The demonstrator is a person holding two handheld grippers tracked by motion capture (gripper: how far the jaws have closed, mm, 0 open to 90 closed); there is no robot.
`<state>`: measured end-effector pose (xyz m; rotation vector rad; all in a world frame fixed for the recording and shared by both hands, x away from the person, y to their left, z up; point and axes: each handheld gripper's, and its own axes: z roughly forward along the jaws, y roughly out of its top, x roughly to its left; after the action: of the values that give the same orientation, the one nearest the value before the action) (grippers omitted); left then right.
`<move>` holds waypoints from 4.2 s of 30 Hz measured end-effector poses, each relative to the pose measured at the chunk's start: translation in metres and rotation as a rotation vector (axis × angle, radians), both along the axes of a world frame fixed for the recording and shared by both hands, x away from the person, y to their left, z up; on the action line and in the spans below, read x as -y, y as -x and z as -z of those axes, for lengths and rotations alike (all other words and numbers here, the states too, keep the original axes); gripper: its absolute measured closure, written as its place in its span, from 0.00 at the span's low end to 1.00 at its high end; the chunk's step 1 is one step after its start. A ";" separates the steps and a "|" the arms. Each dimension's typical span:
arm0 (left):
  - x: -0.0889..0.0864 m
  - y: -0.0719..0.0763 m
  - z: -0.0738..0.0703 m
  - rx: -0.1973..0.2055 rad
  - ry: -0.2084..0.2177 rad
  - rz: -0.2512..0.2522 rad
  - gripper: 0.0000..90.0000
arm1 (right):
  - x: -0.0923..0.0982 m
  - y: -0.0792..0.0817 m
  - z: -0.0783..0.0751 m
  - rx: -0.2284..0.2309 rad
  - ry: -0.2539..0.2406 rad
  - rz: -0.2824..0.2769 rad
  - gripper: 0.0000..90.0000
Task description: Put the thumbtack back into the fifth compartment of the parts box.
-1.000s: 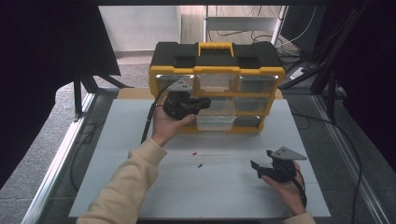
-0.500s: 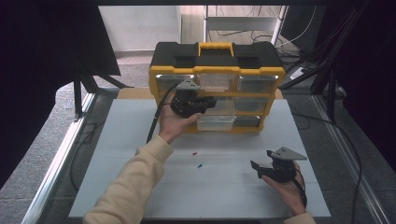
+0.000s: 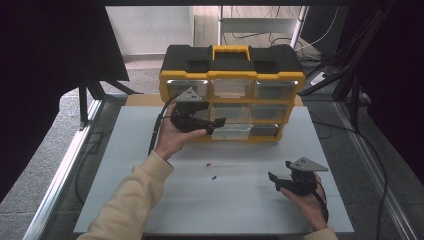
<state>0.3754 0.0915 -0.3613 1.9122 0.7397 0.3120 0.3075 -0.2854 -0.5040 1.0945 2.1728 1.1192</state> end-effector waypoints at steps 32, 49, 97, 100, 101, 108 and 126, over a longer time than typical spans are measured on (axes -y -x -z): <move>-0.038 0.027 0.093 -0.167 -0.180 -0.021 0.22 | -0.001 -0.001 0.001 -0.004 -0.003 -0.002 0.23; -0.016 0.013 0.120 -0.211 -0.256 0.026 0.24 | -0.001 -0.002 0.001 -0.005 0.005 -0.003 0.23; 0.027 -0.004 0.158 -0.300 -0.458 0.102 0.92 | 0.000 -0.002 0.002 -0.013 0.005 0.001 0.24; 0.026 -0.003 0.158 -0.297 -0.456 0.095 0.92 | 0.000 -0.002 0.002 -0.013 0.006 0.003 0.24; 0.026 -0.003 0.158 -0.301 -0.450 0.096 0.92 | 0.000 -0.002 0.002 -0.013 0.006 0.004 0.24; 0.011 -0.002 0.149 -0.310 -0.348 0.088 0.92 | 0.000 -0.002 0.001 -0.010 0.004 0.008 0.24; -0.037 0.029 0.106 -0.199 -0.130 0.006 0.92 | 0.000 -0.002 0.001 -0.008 0.005 0.013 0.24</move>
<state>0.3466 0.1287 -0.4675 2.0888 0.8630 0.1704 0.3092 -0.2850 -0.5054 1.1116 2.1708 1.1054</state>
